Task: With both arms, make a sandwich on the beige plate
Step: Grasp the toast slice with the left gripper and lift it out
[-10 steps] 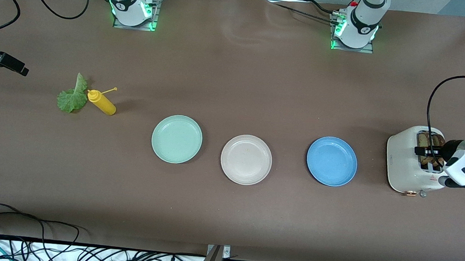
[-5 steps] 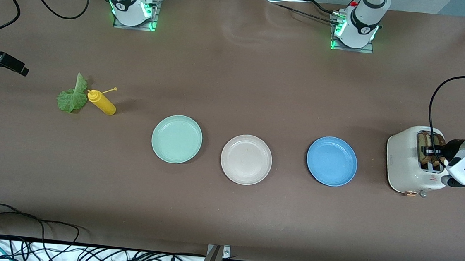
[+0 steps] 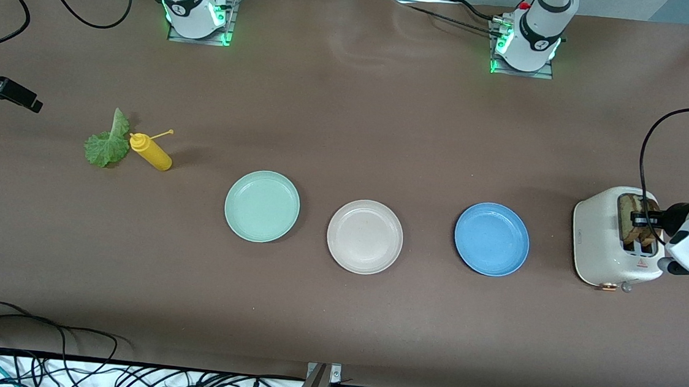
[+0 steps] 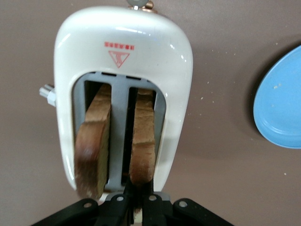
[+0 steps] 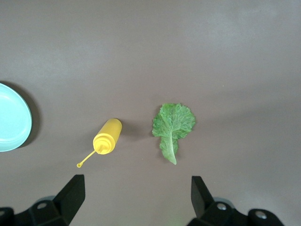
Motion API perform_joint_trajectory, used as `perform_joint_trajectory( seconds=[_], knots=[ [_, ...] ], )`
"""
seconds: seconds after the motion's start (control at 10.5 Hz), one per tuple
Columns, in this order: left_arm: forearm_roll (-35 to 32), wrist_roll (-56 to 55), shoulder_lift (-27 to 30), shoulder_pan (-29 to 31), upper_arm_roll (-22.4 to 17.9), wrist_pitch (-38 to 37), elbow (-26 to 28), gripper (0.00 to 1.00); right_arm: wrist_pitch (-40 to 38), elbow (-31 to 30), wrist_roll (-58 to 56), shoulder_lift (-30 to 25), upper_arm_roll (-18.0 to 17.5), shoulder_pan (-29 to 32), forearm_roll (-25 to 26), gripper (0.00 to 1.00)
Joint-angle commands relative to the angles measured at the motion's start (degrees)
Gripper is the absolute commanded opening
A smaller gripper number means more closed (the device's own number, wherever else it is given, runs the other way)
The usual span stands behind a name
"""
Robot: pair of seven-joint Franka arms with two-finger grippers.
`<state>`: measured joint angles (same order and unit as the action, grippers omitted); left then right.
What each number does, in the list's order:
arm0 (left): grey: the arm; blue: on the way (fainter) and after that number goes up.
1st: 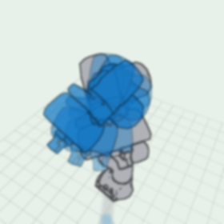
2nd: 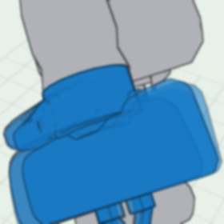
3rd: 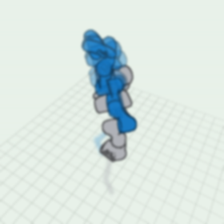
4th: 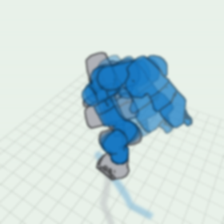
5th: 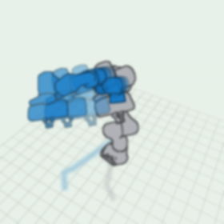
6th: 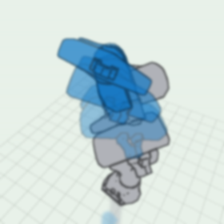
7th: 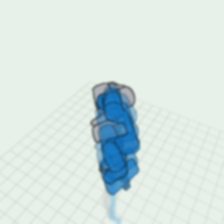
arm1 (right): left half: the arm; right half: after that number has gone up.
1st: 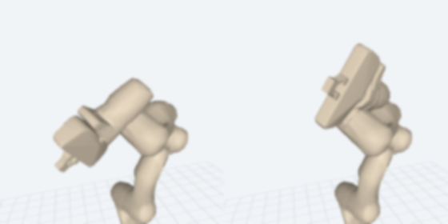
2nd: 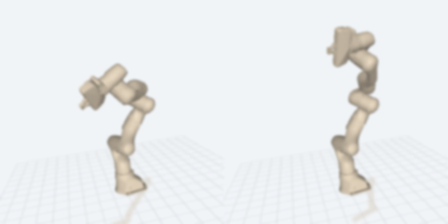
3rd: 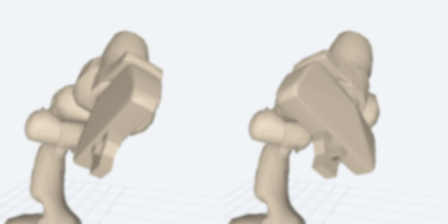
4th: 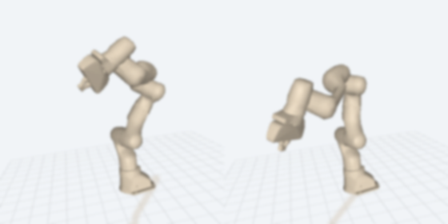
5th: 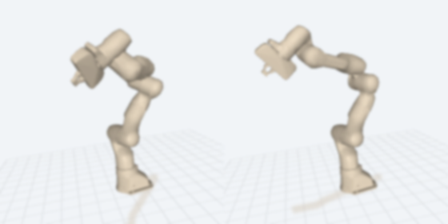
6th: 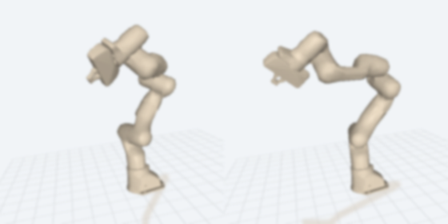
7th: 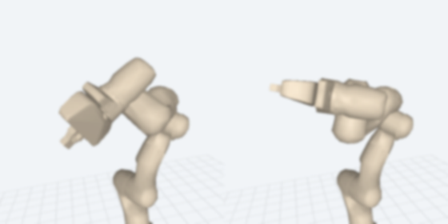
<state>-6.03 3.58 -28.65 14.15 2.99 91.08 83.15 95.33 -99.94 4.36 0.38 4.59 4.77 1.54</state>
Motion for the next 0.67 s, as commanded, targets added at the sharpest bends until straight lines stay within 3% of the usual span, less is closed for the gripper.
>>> perform_joint_trajectory(
  seconds=[0.0, 0.19, 0.57],
  knots=[
    [-1.9, 0.6, 4.7, 0.4, 0.8, -4.8, 0.3, 0.00, -0.8, 1.1, -0.6, 0.3, 0.2, 0.1, -0.9, 1.00],
    [-1.9, 0.5, 6.2, 0.4, 1.0, -7.2, -1.1, 0.00, -0.9, 1.1, -0.6, 0.3, 0.2, 0.2, -0.9, 1.00],
    [-1.3, 0.5, 6.3, -0.1, 1.3, -16.6, -9.9, 0.00, -0.9, 1.1, -0.8, 0.3, 0.2, 0.2, -0.9, 1.00]
  ],
)
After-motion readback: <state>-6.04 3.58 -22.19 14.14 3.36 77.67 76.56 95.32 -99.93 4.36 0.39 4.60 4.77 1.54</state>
